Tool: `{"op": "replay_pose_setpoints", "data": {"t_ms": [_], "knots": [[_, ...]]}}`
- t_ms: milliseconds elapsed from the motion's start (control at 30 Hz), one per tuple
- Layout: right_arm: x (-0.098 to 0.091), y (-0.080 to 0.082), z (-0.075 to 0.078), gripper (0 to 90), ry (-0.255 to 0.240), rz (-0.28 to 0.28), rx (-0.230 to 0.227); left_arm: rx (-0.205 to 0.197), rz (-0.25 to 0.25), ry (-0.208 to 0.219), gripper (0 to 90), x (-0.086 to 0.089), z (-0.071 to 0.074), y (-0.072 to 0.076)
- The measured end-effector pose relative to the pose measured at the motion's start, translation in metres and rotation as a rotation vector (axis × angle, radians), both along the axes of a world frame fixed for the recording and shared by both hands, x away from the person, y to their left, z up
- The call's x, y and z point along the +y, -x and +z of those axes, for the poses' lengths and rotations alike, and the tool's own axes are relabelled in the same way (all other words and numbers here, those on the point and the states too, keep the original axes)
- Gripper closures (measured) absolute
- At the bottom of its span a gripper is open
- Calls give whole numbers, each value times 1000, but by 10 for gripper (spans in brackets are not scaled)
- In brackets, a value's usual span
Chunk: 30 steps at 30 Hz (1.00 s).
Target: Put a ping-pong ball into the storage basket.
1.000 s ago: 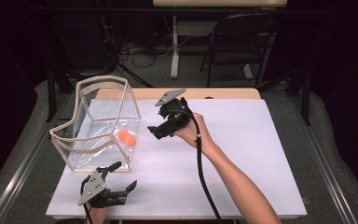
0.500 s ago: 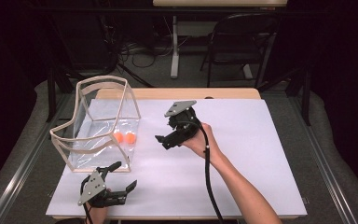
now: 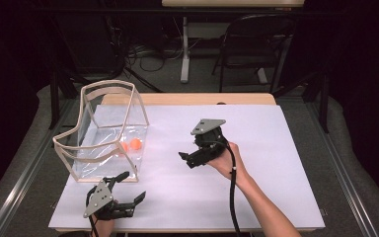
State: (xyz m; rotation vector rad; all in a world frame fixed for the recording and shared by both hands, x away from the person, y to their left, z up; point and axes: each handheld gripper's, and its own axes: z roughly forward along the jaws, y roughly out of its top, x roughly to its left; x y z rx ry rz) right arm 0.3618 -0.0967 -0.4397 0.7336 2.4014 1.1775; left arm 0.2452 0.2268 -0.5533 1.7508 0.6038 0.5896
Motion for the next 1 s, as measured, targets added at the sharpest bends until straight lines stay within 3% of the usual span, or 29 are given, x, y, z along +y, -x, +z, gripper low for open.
{"op": "replay_pose_setpoints", "data": {"t_ms": [1000], "knots": [[-56,51,-50,10,-57,-43,-71,4,-5,-6,155,-2,0,0]]}}
